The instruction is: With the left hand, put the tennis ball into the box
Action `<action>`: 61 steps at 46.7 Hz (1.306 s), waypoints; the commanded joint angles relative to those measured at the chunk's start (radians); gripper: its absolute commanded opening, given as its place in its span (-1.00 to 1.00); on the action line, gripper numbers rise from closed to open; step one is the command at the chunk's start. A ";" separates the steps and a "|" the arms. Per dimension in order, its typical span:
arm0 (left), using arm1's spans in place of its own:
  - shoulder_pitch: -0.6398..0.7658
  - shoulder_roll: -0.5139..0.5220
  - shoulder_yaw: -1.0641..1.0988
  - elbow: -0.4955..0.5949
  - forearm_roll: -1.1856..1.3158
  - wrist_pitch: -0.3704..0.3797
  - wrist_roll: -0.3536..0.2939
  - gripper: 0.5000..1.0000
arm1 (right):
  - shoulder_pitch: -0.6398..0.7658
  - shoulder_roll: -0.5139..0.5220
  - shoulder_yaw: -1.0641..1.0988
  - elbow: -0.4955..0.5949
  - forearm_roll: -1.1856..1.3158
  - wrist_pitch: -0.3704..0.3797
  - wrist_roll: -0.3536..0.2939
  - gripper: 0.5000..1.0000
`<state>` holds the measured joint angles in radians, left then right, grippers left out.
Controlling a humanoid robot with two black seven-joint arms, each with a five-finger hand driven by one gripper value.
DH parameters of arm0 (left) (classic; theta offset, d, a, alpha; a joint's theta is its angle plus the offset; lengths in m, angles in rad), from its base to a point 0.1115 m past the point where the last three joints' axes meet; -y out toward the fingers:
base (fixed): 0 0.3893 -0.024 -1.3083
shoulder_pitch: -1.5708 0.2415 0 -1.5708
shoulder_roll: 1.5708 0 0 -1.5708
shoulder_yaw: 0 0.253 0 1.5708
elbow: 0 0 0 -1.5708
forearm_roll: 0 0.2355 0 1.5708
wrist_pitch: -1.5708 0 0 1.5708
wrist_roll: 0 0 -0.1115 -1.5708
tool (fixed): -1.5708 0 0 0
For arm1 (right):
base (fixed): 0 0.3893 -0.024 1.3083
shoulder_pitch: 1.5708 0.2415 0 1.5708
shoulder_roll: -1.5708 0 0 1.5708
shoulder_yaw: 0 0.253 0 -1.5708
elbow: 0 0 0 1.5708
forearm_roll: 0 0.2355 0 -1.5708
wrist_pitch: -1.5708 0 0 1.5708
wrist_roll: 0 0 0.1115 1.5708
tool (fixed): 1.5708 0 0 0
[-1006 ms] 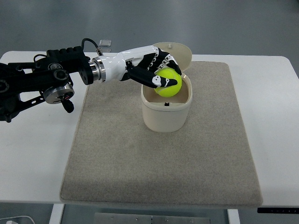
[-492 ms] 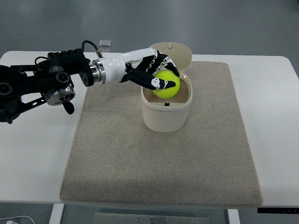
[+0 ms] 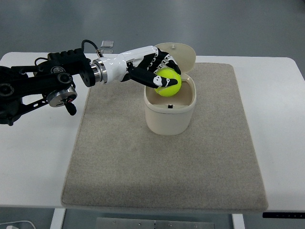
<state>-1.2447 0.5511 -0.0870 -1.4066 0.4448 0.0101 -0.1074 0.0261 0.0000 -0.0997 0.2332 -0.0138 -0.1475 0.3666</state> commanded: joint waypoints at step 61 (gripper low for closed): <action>0.277 -0.030 -0.701 -0.015 -0.172 0.042 -0.029 -0.19 | 0.000 0.000 0.000 0.000 0.000 0.000 0.000 0.75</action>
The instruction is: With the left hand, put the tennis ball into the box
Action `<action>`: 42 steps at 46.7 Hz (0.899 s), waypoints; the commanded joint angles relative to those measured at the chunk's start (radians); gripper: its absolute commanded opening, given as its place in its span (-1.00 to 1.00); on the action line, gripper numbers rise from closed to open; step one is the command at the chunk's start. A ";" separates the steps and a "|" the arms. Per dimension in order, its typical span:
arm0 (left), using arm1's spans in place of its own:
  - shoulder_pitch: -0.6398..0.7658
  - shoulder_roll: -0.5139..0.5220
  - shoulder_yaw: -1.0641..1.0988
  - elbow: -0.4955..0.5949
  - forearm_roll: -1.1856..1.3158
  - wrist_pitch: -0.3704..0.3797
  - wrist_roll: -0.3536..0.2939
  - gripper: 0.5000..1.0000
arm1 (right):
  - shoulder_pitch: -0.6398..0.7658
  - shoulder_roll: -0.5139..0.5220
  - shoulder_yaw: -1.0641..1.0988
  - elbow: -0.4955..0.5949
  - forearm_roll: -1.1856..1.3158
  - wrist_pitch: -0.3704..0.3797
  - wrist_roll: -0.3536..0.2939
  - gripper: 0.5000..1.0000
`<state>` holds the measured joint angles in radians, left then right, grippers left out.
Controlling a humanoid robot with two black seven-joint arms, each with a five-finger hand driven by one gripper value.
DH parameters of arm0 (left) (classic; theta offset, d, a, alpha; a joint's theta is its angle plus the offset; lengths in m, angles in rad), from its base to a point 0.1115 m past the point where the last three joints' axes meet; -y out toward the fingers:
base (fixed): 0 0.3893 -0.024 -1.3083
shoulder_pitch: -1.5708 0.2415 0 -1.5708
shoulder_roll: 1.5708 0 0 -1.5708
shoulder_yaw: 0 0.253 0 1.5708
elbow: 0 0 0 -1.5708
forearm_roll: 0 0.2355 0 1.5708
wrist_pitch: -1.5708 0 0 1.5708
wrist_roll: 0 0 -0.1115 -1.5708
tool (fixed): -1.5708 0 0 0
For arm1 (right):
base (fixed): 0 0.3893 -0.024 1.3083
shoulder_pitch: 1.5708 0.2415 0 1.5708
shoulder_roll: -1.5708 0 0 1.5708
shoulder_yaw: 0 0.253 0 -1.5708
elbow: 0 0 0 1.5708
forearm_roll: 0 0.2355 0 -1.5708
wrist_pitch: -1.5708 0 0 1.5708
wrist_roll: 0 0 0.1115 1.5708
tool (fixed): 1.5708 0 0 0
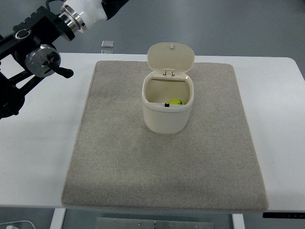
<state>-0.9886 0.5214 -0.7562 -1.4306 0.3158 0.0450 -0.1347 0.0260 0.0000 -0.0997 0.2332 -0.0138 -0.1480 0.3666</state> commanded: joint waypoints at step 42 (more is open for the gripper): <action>0.223 -0.204 -0.319 0.582 -0.251 -0.227 -0.131 -0.13 | 0.000 0.000 0.000 0.000 0.000 0.001 0.000 0.75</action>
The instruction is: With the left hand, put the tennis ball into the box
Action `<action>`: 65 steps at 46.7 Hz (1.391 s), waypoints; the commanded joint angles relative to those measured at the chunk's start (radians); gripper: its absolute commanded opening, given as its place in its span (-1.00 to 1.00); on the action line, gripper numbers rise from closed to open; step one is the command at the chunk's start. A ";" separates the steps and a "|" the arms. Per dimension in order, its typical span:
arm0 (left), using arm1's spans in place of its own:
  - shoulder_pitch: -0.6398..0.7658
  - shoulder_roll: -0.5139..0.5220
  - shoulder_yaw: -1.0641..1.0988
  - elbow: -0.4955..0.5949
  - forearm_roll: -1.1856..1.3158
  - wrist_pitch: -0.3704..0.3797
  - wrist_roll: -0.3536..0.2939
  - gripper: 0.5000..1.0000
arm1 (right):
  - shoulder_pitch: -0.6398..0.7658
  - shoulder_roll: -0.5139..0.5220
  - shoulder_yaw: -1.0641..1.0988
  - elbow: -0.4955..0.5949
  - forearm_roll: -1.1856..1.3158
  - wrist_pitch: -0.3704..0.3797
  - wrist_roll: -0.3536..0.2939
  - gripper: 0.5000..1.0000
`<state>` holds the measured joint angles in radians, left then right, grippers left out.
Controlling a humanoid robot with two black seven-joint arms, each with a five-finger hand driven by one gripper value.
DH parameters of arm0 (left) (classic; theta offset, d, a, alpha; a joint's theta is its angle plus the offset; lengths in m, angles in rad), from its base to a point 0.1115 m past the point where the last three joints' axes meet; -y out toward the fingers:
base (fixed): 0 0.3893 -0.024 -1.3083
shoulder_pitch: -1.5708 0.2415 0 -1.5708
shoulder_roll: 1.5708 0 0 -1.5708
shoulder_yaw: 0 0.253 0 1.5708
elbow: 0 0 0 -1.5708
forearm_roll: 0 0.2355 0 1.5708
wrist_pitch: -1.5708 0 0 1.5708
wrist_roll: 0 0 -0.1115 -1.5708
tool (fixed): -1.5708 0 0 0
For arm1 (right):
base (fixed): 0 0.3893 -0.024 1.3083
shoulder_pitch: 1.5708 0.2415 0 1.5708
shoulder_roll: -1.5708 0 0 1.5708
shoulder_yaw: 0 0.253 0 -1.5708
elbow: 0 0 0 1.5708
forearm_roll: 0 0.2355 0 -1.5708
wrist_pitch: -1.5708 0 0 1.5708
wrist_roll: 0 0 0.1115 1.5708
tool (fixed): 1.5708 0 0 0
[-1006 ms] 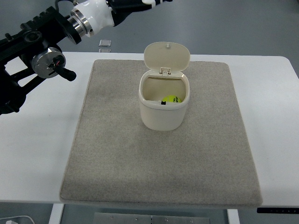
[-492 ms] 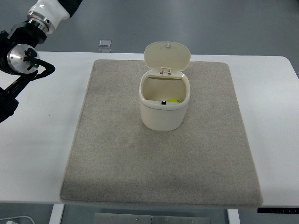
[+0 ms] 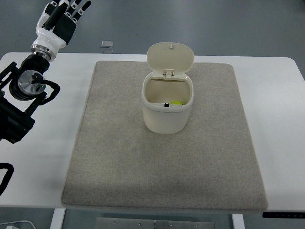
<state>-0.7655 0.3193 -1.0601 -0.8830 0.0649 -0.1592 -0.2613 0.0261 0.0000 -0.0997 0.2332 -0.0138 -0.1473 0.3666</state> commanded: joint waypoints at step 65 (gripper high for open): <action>0.009 -0.071 -0.044 0.340 0.009 -0.169 -0.044 -0.11 | 0.000 0.000 0.002 0.000 0.000 0.000 0.000 0.75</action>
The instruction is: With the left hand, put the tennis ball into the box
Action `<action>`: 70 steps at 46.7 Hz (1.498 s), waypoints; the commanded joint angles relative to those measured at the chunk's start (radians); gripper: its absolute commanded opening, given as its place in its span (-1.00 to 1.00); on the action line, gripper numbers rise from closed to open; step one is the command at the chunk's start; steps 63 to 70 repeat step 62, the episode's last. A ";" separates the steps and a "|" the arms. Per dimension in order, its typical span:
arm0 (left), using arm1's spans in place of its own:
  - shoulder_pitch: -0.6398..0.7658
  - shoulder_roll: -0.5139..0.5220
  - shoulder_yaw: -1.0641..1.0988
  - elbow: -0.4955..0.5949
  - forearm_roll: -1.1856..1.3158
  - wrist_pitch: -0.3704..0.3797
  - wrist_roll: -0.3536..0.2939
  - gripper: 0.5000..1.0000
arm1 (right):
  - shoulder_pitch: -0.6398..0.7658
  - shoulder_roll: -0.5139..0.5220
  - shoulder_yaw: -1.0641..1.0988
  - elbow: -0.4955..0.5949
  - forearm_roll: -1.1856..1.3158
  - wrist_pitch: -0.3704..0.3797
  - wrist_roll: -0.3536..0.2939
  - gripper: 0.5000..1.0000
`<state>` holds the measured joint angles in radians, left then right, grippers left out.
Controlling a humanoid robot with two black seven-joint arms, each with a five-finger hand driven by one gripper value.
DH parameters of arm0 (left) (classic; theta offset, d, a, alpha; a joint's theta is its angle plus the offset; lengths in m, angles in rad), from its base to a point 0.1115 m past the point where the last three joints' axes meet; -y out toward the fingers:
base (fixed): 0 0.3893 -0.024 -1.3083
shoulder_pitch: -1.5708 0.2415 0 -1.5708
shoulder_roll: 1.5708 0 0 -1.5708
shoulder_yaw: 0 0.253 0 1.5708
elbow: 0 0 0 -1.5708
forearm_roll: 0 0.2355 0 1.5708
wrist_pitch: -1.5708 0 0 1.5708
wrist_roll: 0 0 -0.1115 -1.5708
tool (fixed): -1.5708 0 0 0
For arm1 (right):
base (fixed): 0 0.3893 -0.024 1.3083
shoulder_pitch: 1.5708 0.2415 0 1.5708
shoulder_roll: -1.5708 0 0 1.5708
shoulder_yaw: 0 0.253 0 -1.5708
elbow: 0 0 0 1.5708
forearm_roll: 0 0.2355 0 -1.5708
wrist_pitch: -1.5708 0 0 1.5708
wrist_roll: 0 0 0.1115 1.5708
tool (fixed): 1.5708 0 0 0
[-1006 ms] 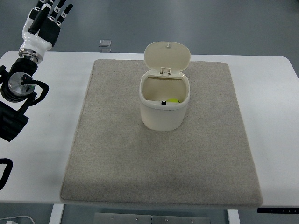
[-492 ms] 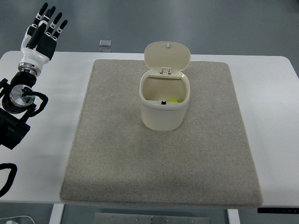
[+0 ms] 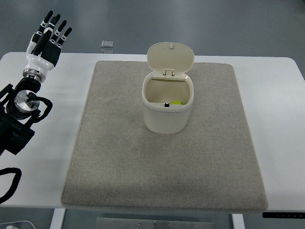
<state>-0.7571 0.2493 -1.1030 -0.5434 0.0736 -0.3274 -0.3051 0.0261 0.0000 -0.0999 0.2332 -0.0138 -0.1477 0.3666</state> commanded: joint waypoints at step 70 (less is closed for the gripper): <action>-0.091 -0.127 0.002 -0.001 0.003 -0.005 -0.016 -0.10 | -0.002 0.000 0.000 0.011 0.005 0.000 0.000 0.75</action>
